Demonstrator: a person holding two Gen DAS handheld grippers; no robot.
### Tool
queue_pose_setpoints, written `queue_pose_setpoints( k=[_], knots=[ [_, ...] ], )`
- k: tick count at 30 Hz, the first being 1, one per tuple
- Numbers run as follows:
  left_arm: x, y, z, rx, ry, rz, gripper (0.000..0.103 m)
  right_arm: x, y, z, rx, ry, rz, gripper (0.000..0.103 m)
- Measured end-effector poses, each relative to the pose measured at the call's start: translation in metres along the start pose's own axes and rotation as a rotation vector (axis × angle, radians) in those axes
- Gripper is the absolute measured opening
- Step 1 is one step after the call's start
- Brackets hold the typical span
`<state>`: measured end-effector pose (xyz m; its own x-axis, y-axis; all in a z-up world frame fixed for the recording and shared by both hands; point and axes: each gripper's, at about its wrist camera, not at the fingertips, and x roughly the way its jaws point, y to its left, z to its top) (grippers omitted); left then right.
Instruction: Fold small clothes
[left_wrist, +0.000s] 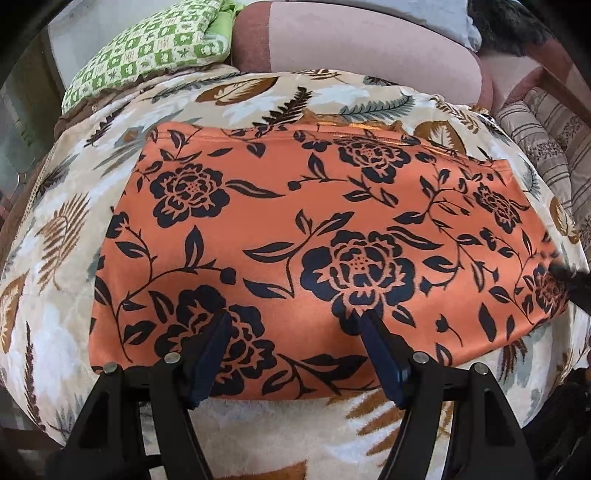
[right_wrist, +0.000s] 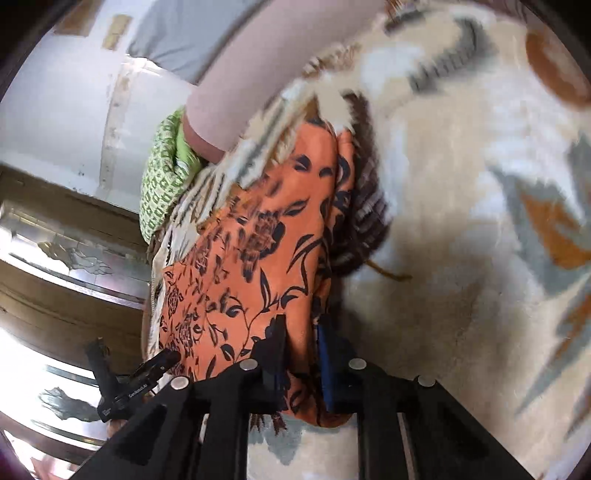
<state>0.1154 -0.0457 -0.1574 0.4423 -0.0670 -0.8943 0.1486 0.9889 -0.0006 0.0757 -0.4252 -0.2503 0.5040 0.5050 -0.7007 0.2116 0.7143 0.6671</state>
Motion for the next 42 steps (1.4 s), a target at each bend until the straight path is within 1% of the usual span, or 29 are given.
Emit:
queue_pose_setpoints(
  k=[1,3,4,6,7,8,10,13,15,16,17,18,19,20,22,24,25,26,27,28,30,31,32,35,36,38,39,41,42],
  knots=[
    [0.004,0.001,0.000,-0.006,0.013,-0.004,0.072,0.007,-0.009,-0.004,0.020,0.044,-0.031,0.017],
    [0.006,0.002,0.000,-0.009,0.021,-0.010,0.072,0.001,-0.015,-0.002,0.059,0.019,0.044,0.022],
    [0.004,0.003,0.000,-0.010,0.008,-0.013,0.072,-0.011,-0.010,0.001,0.040,-0.015,0.053,0.024],
    [0.001,0.005,0.000,-0.001,-0.008,-0.020,0.073,-0.028,-0.002,0.008,0.024,-0.077,0.029,0.051],
    [0.002,0.005,0.001,0.002,-0.009,-0.013,0.072,-0.033,0.001,0.016,0.025,-0.101,0.020,0.080],
    [0.003,0.007,0.002,-0.004,-0.013,-0.016,0.072,-0.035,0.005,0.023,0.015,-0.121,0.018,0.085],
    [0.007,0.009,0.004,-0.023,-0.007,-0.029,0.072,-0.028,0.014,0.045,-0.021,-0.128,0.002,0.085],
    [0.012,0.012,0.003,-0.028,-0.005,-0.038,0.072,-0.007,0.016,0.080,0.018,-0.124,0.031,0.085],
    [0.014,0.012,0.002,-0.020,-0.007,-0.041,0.073,0.015,0.013,0.098,0.034,-0.090,-0.018,0.085],
    [0.014,0.012,0.001,-0.020,-0.010,-0.044,0.073,0.031,0.010,0.105,0.059,-0.054,-0.044,0.085],
    [0.014,0.012,0.001,-0.019,-0.012,-0.047,0.073,0.040,0.009,0.109,0.075,-0.044,-0.043,0.082],
    [0.014,0.012,0.001,-0.017,-0.012,-0.048,0.073,0.042,0.013,0.112,0.066,-0.047,-0.020,0.076],
    [0.014,0.013,0.000,-0.016,-0.015,-0.052,0.073,0.042,0.018,0.113,0.050,-0.030,0.008,0.024],
    [0.015,0.013,0.000,-0.017,-0.017,-0.056,0.074,0.042,0.026,0.114,0.028,-0.014,-0.020,0.010],
    [0.017,0.014,-0.001,-0.012,-0.020,-0.059,0.074,0.036,0.041,0.112,-0.034,-0.025,-0.087,0.010],
    [0.016,0.015,-0.002,-0.008,-0.029,-0.065,0.075,0.031,0.043,0.109,-0.055,-0.058,-0.133,0.010],
    [0.017,0.016,-0.002,-0.010,-0.031,-0.068,0.075,0.039,0.032,0.107,-0.030,-0.038,-0.187,0.010],
    [0.017,0.015,-0.002,-0.006,-0.028,-0.066,0.075,0.049,0.019,0.104,0.022,-0.009,-0.203,0.014],
    [0.016,0.015,-0.001,-0.003,-0.024,-0.065,0.075,0.048,0.016,0.103,0.049,-0.026,-0.185,0.014],
    [0.015,0.016,-0.001,-0.004,-0.020,-0.067,0.075,0.041,0.019,0.102,0.055,-0.048,-0.168,0.020],
    [0.011,0.020,0.002,-0.021,-0.019,-0.081,0.075,0.028,0.030,0.099,0.031,-0.068,-0.181,0.039],
    [0.008,0.022,0.003,-0.031,-0.024,-0.082,0.075,0.021,0.035,0.097,0.019,-0.071,-0.212,0.065],
    [0.003,0.026,0.004,-0.043,-0.037,-0.084,0.075,0.011,0.039,0.092,0.017,-0.093,-0.242,0.069],
    [-0.011,0.037,0.005,-0.074,-0.076,-0.083,0.075,-0.022,0.067,0.071,-0.062,-0.160,-0.266,0.069],
    [-0.015,0.040,0.004,-0.077,-0.086,-0.078,0.075,-0.032,0.073,0.064,-0.080,-0.178,-0.261,0.069],
    [-0.020,0.046,0.000,-0.080,-0.098,-0.057,0.075,-0.051,0.088,0.044,-0.125,-0.183,-0.169,0.070],
    [-0.020,0.049,-0.002,-0.083,-0.100,-0.045,0.075,-0.055,0.094,0.031,-0.148,-0.166,-0.111,0.071],
    [-0.012,0.056,-0.008,-0.092,-0.069,-0.009,0.075,-0.049,0.096,0.008,-0.169,-0.110,-0.007,0.075],
    [-0.002,0.058,-0.010,-0.096,-0.030,0.020,0.075,-0.040,0.092,-0.001,-0.160,-0.082,0.007,0.076]
  ],
)
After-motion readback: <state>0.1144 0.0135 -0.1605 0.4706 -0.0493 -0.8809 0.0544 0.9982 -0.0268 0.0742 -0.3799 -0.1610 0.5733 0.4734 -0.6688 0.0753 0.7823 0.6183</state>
